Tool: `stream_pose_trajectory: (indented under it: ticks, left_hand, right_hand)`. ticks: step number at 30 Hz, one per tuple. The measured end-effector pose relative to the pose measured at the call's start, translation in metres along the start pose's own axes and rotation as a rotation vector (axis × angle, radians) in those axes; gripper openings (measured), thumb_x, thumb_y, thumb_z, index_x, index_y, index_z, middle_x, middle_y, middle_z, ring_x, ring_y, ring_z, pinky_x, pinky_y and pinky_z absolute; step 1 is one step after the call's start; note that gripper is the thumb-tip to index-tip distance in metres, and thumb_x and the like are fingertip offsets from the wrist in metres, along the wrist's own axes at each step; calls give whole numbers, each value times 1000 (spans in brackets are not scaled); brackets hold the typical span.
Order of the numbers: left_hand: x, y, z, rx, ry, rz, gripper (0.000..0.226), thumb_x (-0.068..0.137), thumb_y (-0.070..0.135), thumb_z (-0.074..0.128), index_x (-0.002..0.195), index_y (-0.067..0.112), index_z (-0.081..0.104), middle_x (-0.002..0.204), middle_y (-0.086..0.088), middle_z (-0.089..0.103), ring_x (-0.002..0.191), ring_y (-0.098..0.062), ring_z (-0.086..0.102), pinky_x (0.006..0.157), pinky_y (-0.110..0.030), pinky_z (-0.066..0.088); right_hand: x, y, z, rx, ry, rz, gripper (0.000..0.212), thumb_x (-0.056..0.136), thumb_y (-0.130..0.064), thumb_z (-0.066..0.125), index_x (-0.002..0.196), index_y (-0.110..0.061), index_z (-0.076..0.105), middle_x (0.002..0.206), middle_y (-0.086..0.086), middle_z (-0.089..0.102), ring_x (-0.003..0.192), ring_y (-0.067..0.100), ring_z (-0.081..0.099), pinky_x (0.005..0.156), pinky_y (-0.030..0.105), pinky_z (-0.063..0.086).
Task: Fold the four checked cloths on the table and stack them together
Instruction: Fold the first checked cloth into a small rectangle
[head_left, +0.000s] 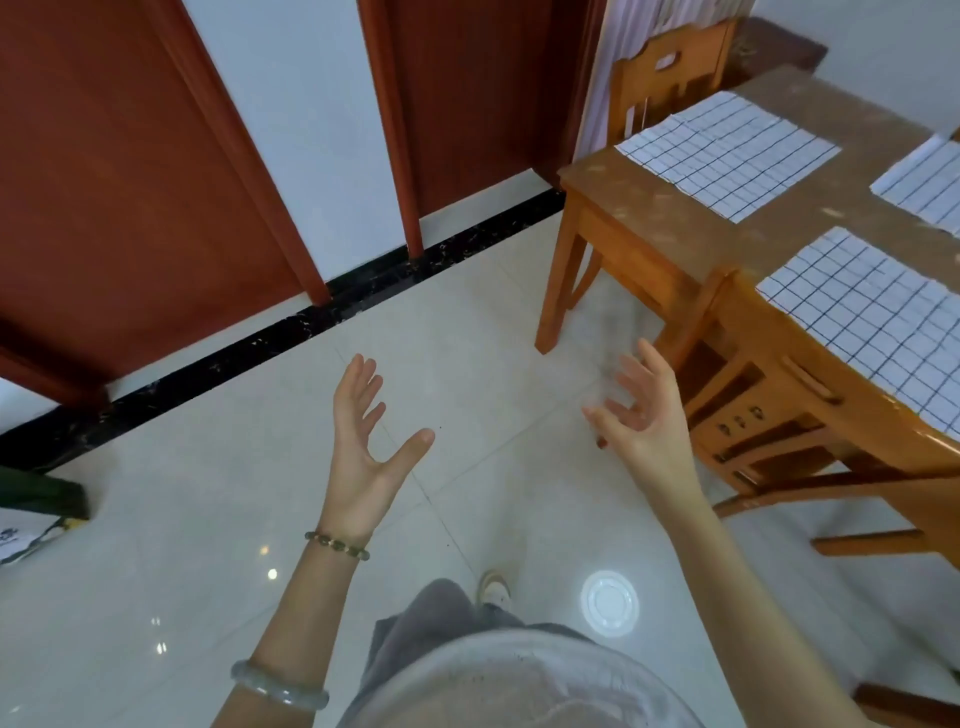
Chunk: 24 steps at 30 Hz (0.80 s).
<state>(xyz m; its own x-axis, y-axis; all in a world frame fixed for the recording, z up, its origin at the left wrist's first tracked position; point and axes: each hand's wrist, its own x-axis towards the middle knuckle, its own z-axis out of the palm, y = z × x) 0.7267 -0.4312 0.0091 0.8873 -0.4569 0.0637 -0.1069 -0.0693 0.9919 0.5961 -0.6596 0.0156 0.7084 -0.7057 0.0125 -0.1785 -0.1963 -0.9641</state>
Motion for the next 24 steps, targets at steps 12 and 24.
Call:
stream_pose_trajectory:
  ticks: [12,24]
  left_hand:
    - [232,-24,-2,18,59,38,90,76,18,71,148,29,19,151,10,29,137,-2,33,115,-39,30]
    - [522,-20,-5,13,-127,126,89,76,17,73,146,31,20,145,20,32,135,-1,34,115,-39,30]
  right_hand:
    - [213,-1,62,-5,-20,25,82,81,-22,75,146,-30,26,144,-5,41,129,11,44,103,39,46]
    - [438,-47,141,86,121,7,79,83,-10,73,146,-27,28,148,-2,40,130,8,45,106,38,43]
